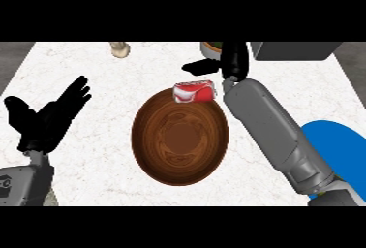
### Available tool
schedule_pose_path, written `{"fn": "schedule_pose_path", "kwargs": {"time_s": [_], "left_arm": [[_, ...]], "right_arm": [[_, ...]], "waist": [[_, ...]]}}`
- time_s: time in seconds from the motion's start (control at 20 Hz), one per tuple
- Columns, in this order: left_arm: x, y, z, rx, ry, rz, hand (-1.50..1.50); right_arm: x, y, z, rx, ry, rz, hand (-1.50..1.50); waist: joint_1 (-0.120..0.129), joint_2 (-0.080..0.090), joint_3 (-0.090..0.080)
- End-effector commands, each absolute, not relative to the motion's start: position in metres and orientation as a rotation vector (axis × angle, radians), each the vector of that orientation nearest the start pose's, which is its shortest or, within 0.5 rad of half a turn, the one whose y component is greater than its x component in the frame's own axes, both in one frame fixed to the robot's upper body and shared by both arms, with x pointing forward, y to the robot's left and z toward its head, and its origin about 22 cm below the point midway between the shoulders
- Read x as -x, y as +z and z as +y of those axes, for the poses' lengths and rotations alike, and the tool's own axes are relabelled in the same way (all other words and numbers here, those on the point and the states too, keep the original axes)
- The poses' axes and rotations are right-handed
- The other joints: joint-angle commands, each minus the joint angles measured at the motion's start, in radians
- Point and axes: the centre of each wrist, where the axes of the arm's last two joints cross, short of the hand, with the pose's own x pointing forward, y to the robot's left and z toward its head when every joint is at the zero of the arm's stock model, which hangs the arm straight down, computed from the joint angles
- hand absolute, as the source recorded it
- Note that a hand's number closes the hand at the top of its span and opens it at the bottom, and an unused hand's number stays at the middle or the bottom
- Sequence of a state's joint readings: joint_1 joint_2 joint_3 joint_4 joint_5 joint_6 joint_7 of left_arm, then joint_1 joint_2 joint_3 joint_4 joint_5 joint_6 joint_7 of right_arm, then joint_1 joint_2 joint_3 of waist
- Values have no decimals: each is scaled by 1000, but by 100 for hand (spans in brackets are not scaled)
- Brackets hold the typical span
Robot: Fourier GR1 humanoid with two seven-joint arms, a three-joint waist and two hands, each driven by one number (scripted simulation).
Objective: Pick the can from the plate and place it in the bowl
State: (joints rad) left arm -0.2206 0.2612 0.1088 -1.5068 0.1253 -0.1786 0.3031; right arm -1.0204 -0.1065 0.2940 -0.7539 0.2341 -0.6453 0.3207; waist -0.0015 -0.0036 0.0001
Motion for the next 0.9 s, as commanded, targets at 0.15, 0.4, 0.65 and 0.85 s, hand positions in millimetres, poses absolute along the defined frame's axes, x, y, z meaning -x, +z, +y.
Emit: {"fn": "schedule_pose_path", "kwargs": {"time_s": [0.15,0.4,0.65,0.85], "left_arm": [[-269,47,306,-43,-177,-1386,0],[-280,53,318,-79,-159,-1381,0],[-272,52,318,-80,-139,-1398,0],[-281,55,309,-79,-134,-1397,0]], "right_arm": [[-379,130,-139,597,351,-1747,-150],[-322,142,-173,501,396,-1846,-150],[-255,155,-188,253,394,-1939,-150],[-203,171,-210,111,345,-1988,-150]], "waist": [[-36,-14,0],[-64,-15,0],[-76,-19,1],[-79,-11,2]]}}
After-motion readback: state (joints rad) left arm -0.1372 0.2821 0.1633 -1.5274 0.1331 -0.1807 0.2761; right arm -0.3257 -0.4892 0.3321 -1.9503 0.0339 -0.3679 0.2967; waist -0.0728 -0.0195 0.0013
